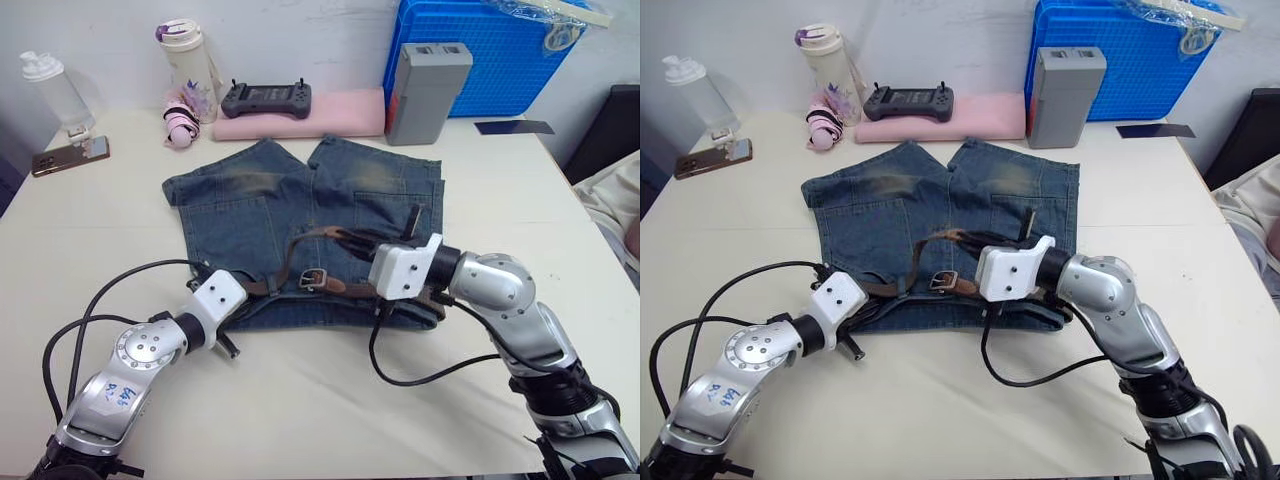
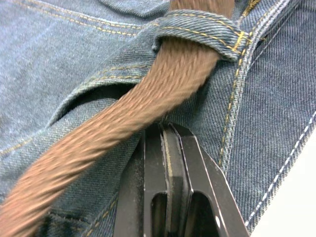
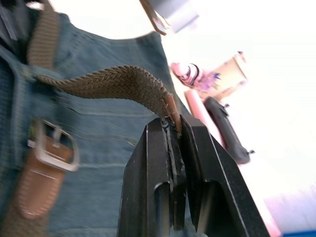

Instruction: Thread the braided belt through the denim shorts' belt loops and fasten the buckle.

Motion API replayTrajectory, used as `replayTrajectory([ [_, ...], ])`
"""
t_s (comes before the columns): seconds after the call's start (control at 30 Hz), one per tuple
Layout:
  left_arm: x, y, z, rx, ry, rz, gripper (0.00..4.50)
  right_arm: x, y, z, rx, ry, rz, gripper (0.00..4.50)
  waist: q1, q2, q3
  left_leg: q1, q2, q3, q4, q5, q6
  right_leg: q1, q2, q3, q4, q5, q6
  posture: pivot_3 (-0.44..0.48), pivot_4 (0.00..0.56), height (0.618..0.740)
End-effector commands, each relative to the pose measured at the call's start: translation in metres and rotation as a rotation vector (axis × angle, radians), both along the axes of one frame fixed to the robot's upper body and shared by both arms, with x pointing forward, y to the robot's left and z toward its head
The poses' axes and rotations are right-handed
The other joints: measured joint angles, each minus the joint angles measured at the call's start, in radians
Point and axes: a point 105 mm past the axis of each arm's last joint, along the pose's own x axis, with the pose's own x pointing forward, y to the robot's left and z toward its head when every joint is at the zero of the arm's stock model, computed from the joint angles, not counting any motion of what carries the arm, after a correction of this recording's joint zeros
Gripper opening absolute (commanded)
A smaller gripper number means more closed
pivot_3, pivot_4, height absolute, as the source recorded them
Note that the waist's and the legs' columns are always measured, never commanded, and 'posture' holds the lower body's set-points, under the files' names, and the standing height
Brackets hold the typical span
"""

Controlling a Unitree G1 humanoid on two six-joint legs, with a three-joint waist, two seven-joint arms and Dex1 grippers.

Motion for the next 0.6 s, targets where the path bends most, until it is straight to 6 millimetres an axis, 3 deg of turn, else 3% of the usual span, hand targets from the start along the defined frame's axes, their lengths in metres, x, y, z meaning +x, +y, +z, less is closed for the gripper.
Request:
replayTrajectory([
  [0.03, -0.007, -0.006, -0.011, -0.046, 0.061, -0.026, 0.03, 0.002, -0.005, 0.010, 0.022, -0.045, -0.016, 0.00, 0.000, 0.000, 0.000, 0.000, 0.000, 0.000, 0.000, 0.000, 0.000, 0.000, 0.000, 0.000, 0.000, 0.000, 0.000, 0.000, 0.150, 0.712],
  [0.07, -0.006, -0.007, -0.005, -0.064, 0.039, -0.030, 0.67, 0.002, -0.004, 0.009, 0.023, -0.043, -0.012, 0.00, -0.001, 0.000, 0.000, 0.000, 0.000, 0.000, 0.000, 0.000, 0.000, 0.000, 0.000, 0.000, 0.000, 0.000, 0.000, 0.000, 0.150, 0.712],
  [0.1, -0.006, -0.009, 0.003, -0.083, 0.023, -0.053, 0.86, 0.002, -0.002, 0.008, 0.021, -0.040, -0.007, 0.00, -0.001, 0.000, 0.000, -0.001, 0.000, 0.000, 0.000, 0.000, 0.000, -0.001, 0.000, 0.000, 0.000, 0.000, 0.000, 0.000, 0.150, 0.712],
  [0.2, -0.005, -0.010, 0.021, -0.119, -0.006, -0.084, 2.09, 0.002, 0.002, 0.004, 0.014, -0.035, 0.002, 0.00, -0.001, 0.000, 0.000, -0.003, 0.000, 0.000, 0.000, 0.000, 0.000, -0.002, 0.000, -0.001, 0.000, 0.000, 0.000, 0.000, 0.150, 0.712],
  [0.3, -0.015, -0.013, 0.046, -0.264, 0.051, -0.147, 3.38, 0.001, 0.005, 0.001, 0.009, -0.032, 0.005, 0.00, -0.004, -0.001, 0.001, -0.004, 0.000, 0.000, 0.000, 0.000, 0.001, -0.002, 0.001, -0.001, 0.001, 0.000, 0.000, 0.000, 0.150, 0.712],
  [0.47, -0.039, -0.024, 0.098, -0.533, 0.086, -0.337, 3.38, 0.001, 0.010, -0.005, -0.004, -0.017, 0.012, 0.00, -0.004, -0.003, 0.003, -0.005, 0.000, -0.002, 0.000, 0.000, 0.000, -0.002, 0.001, -0.002, 0.001, 0.000, 0.000, 0.000, 0.150, 0.712],
  [0.6, -0.024, -0.020, 0.113, -0.596, 0.013, -0.289, 3.38, 0.000, 0.014, -0.007, -0.010, -0.012, 0.020, 0.00, -0.004, -0.003, 0.003, -0.004, 0.000, -0.002, 0.000, 0.000, 0.000, -0.001, 0.001, -0.002, 0.001, 0.000, 0.000, 0.000, 0.150, 0.712],
])
